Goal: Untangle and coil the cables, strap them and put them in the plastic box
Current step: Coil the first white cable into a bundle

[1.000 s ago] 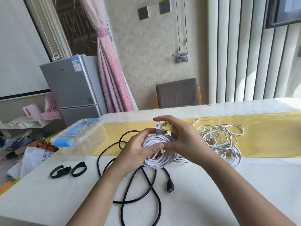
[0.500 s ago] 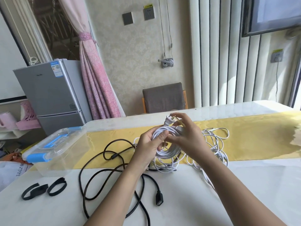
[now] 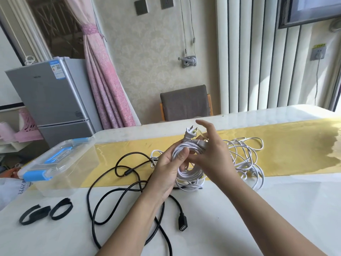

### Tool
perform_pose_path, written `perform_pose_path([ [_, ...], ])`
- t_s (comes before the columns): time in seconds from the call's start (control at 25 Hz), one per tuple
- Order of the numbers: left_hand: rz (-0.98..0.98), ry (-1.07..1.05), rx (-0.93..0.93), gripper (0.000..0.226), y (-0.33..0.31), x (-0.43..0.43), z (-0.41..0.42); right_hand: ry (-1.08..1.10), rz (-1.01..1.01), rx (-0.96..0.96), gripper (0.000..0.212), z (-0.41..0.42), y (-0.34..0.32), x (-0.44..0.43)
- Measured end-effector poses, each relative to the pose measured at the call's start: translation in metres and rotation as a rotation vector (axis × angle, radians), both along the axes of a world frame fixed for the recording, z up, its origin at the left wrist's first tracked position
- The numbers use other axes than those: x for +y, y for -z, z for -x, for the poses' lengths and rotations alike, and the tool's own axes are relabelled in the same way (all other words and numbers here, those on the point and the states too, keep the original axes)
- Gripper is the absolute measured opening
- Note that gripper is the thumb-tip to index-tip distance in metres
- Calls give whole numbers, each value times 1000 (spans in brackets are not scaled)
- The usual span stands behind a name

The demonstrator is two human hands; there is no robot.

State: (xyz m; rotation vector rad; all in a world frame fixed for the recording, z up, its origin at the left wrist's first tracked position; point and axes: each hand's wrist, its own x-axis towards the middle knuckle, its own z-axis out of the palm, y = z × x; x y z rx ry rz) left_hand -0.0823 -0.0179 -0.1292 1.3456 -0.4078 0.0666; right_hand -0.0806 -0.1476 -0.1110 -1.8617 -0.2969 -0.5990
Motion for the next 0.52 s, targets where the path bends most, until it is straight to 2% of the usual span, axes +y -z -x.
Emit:
perform_pose_path([
  [0.16, 30, -45, -4, 31, 1, -5, 1, 96, 37, -77, 93, 2, 5, 7],
  [0.32, 45, -56, 26, 23, 0, -5, 2, 59, 139, -18, 78, 4, 0, 4],
  [0.52, 107, -16, 150, 25, -4, 7, -1, -60, 161, -58, 65, 10, -8, 2],
])
